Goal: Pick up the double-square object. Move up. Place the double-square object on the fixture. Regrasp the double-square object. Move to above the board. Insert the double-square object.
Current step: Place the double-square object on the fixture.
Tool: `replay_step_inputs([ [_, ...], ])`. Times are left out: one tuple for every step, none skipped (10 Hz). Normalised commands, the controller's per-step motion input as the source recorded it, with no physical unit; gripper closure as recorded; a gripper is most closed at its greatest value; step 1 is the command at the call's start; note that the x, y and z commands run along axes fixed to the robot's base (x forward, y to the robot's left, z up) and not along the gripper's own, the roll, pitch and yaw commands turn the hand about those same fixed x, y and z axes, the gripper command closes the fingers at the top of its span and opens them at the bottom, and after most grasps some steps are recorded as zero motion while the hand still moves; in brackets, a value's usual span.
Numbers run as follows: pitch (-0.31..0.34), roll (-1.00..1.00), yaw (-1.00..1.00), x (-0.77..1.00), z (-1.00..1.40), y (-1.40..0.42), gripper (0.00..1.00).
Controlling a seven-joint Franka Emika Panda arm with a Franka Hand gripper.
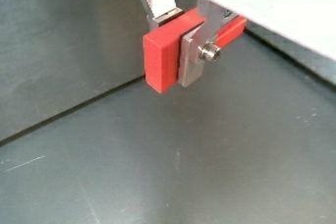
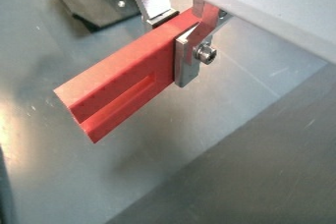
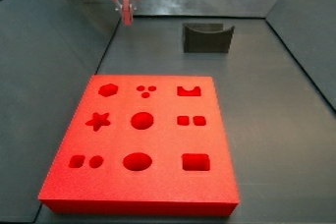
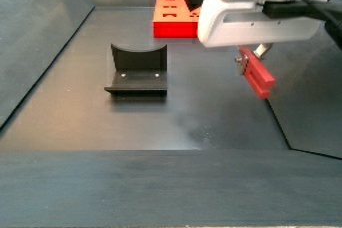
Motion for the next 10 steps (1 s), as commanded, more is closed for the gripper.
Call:
replay_step_inputs([
  [0.001, 0.00, 0.00, 0.00, 1.00, 0.00, 1.00],
  [0.011, 0.00, 0.00, -0.01, 1.00, 0.00, 1.00],
  [0.017, 0.01, 0.00, -0.02, 1.00, 0.00, 1.00],
  [0.024, 0.01, -0.01, -0.02, 1.00, 0.00, 1.00],
  [0.032, 0.02, -0.01, -0.03, 1.00, 0.01, 1.00],
  [0.036, 0.02, -0.01, -0.03, 1.00, 0.01, 1.00],
  [0.042, 0.02, -0.01, -0.03, 0.99, 0.01, 1.00],
  [0.050, 0.03, -0.01, -0.03, 0.78, 0.02, 1.00],
  [0.058, 0.03, -0.01, -0.02, 0.63, 0.02, 1.00],
  [0.070, 0.03, -0.01, -0.01, 0.47, 0.02, 1.00],
])
